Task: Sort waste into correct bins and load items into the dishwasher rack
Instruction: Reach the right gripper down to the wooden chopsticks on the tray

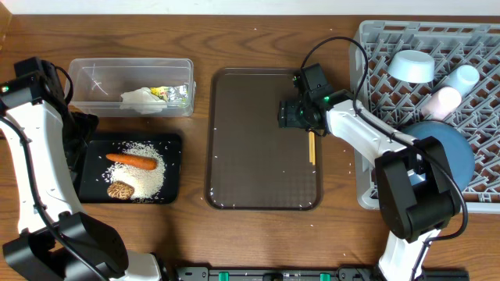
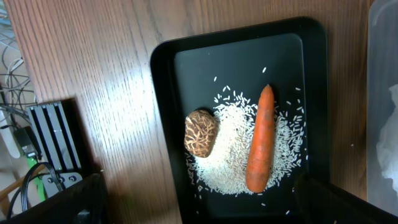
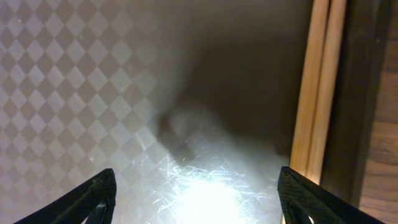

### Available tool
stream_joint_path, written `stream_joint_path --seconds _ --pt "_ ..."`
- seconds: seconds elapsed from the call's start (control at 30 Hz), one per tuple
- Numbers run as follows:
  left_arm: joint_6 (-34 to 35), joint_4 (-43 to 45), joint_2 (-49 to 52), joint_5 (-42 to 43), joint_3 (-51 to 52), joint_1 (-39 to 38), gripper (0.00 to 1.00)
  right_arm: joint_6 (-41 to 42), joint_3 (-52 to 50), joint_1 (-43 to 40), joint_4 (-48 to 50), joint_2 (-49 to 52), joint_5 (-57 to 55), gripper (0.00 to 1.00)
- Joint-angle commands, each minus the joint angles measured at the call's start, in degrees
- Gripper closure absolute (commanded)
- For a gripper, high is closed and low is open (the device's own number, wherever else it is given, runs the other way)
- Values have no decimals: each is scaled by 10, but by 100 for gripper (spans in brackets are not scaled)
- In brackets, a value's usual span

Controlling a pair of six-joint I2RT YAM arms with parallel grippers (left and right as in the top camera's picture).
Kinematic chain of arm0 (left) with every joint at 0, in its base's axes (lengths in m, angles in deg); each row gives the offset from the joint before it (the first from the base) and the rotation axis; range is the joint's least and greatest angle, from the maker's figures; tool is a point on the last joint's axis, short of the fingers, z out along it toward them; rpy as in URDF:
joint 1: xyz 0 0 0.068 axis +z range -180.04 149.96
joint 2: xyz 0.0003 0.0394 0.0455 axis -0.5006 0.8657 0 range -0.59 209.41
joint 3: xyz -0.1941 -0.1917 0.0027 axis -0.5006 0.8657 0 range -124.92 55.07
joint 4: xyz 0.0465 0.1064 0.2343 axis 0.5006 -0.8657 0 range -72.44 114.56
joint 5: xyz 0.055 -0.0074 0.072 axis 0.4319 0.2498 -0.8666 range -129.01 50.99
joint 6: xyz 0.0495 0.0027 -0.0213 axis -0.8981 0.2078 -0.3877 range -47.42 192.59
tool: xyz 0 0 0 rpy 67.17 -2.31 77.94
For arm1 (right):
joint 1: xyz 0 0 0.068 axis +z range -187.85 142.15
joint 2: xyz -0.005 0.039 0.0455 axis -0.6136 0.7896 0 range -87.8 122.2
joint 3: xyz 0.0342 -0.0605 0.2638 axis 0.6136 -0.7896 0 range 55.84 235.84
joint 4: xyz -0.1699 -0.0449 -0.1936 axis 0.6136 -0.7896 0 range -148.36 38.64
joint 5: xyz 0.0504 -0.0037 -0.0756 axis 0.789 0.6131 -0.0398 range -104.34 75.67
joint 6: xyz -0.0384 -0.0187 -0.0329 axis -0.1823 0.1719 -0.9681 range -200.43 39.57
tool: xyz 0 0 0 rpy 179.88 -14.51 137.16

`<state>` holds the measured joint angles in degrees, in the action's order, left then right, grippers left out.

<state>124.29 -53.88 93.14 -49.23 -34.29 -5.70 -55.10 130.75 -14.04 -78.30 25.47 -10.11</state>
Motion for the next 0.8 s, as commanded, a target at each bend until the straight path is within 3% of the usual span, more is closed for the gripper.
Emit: stream_joint_path --seconds 0.0,0.77 --pt "7 -3 -2 -3 -1 2 2 10 0 10 -7 4 -31 22" --pt "7 -3 -2 -3 -1 2 2 21 0 15 -24 5 -53 22"
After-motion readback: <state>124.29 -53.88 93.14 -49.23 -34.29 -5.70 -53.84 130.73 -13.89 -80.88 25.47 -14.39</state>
